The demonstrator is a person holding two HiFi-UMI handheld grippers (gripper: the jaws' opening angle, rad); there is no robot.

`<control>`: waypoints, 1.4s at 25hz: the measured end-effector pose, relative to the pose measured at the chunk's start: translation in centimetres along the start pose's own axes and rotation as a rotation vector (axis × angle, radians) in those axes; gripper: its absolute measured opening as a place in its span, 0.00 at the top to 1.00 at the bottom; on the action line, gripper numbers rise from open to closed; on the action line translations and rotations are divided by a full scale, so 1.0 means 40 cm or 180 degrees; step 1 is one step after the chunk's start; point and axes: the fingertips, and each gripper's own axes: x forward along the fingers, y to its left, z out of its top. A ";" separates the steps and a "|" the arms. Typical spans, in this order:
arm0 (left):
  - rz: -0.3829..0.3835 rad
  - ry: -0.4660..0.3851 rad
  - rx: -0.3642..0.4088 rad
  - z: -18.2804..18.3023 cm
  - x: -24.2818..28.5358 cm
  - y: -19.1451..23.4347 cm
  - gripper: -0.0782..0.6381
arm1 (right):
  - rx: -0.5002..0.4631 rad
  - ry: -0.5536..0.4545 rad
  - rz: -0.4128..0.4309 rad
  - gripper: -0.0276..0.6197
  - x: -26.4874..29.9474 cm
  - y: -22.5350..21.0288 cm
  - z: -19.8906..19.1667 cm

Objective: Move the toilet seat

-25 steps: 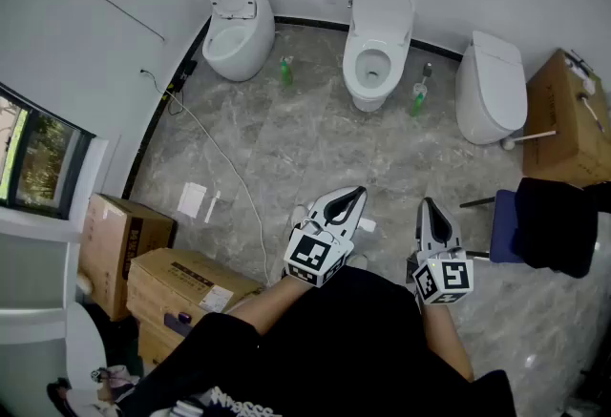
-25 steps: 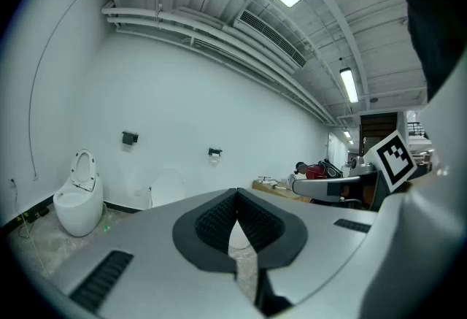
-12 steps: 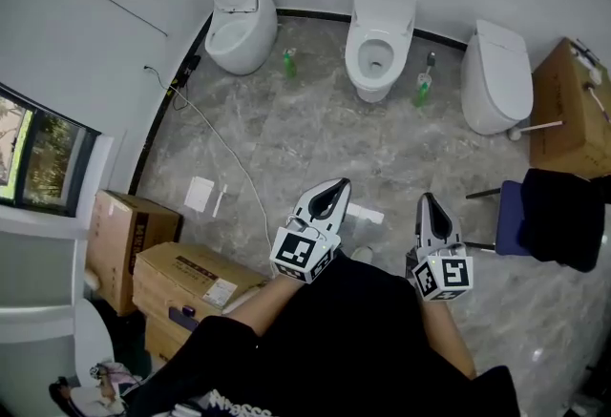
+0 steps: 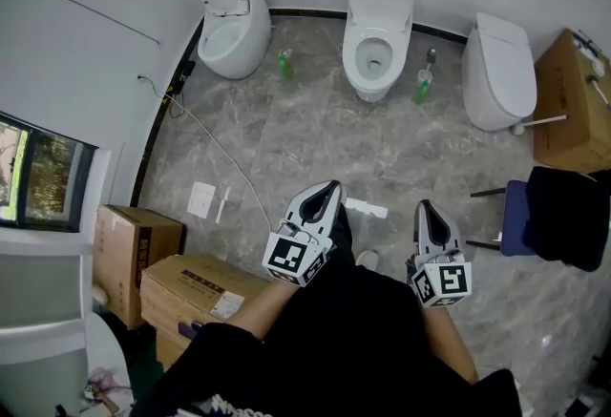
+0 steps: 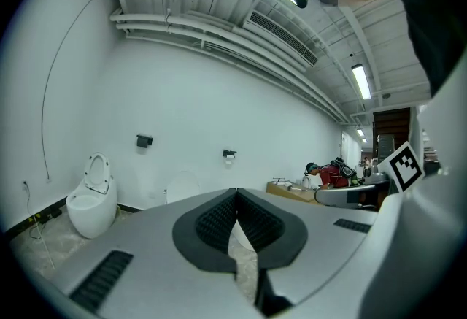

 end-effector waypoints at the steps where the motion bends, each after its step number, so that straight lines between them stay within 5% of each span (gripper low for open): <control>1: -0.0010 0.0013 -0.0020 -0.003 0.019 0.025 0.88 | -0.0016 0.0027 -0.0007 0.91 0.022 -0.001 -0.001; 9: 0.0010 0.0057 -0.0208 0.019 0.192 0.252 0.88 | -0.0085 0.0230 -0.0027 0.91 0.279 -0.033 0.066; 21: -0.0331 -0.0079 -0.0327 0.101 0.385 0.551 0.88 | -0.0247 0.0098 -0.0101 0.91 0.706 0.003 0.213; 35: -0.0229 -0.0119 -0.0369 0.132 0.510 0.759 0.88 | -0.0156 0.0152 -0.0418 0.91 0.878 -0.069 0.244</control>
